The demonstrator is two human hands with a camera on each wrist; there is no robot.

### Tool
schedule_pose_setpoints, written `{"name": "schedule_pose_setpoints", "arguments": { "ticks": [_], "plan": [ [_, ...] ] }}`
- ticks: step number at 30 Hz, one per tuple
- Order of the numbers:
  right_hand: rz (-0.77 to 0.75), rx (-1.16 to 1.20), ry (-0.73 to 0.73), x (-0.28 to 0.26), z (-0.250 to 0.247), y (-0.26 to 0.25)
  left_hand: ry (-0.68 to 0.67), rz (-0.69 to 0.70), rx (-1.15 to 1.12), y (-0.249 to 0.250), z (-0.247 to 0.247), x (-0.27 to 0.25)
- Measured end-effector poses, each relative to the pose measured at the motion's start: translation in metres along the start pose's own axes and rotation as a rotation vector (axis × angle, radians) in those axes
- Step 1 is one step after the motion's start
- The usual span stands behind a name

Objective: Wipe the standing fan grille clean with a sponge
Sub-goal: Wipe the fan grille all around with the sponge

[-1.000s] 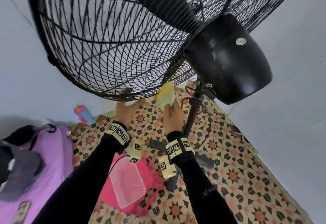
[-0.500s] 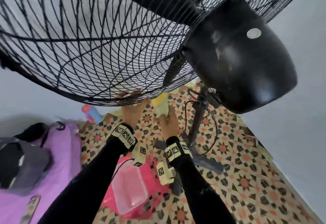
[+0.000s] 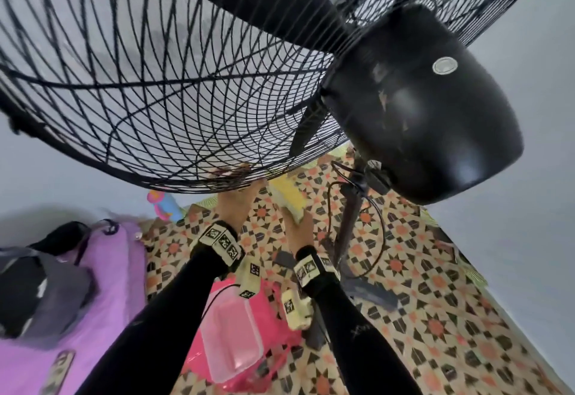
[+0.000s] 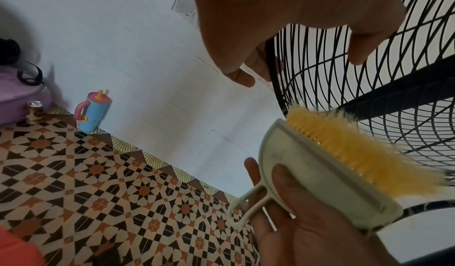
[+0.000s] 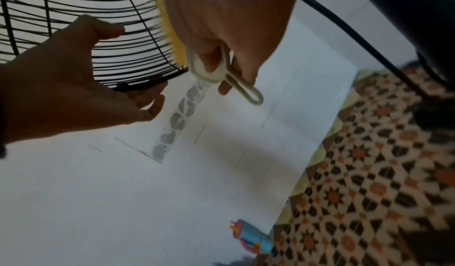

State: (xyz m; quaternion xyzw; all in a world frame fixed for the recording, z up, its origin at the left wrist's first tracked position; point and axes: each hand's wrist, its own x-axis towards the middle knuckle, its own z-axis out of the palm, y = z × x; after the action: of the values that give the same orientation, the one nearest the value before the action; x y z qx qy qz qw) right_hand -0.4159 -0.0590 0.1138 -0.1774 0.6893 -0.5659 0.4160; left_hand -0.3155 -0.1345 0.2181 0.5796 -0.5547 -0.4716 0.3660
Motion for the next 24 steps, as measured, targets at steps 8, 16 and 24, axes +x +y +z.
{"name": "schedule_pose_setpoints", "arguments": {
  "ticks": [8, 16, 24],
  "plan": [
    [-0.080, -0.098, -0.029, 0.008, 0.020, -0.041, -0.013, 0.012, 0.039, 0.017, -0.002, -0.015],
    [-0.034, -0.005, -0.034, -0.008, 0.017, -0.009, -0.038, -0.019, 0.042, 0.010, 0.002, -0.007],
    [-0.161, -0.053, 0.061, -0.034, 0.010, -0.019, -0.022, 0.013, 0.020, 0.024, -0.002, -0.013]
  ]
}}
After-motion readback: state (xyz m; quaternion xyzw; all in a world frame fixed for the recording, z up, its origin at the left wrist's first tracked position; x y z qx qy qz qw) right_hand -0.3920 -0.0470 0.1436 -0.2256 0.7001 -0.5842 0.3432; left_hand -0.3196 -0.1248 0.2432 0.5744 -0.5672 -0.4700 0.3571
